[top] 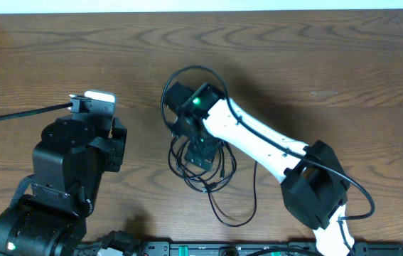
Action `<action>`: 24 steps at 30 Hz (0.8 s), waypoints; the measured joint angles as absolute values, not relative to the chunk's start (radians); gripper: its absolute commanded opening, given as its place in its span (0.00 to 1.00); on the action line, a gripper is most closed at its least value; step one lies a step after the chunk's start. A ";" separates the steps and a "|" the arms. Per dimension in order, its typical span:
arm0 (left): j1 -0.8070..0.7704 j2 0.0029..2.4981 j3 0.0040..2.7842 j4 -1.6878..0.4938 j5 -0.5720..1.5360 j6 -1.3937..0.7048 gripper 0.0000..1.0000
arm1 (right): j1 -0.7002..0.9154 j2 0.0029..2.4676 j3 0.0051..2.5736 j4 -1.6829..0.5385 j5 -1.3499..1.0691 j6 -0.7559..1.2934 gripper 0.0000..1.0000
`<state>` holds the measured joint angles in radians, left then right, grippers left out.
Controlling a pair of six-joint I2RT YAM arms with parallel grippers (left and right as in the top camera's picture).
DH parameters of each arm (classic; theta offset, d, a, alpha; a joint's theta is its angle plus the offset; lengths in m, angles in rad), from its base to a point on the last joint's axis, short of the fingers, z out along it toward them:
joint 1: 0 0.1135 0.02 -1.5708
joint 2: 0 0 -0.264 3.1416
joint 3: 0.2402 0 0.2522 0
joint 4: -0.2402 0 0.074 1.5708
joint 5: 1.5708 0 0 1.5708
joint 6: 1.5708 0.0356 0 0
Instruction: Untangle cables
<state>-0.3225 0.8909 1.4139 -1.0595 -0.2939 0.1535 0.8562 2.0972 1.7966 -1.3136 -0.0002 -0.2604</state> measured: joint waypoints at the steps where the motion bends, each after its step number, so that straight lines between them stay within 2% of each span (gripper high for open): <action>1: -0.323 0.891 1.414 -1.061 -0.294 0.154 0.62 | 0.864 2.097 1.768 -1.307 -0.002 -0.299 0.99; 12: -0.323 0.891 1.414 -1.067 -0.294 0.154 0.62 | 0.888 2.097 1.559 -1.050 -0.005 -0.545 0.99; 19: -0.323 0.891 1.414 -1.068 -0.294 0.154 0.63 | 0.888 2.097 1.536 -0.928 0.000 -0.568 0.99; 24: -0.323 0.891 1.414 -1.068 -0.294 0.154 0.63 | 0.888 2.097 1.536 -0.817 0.023 -0.484 0.97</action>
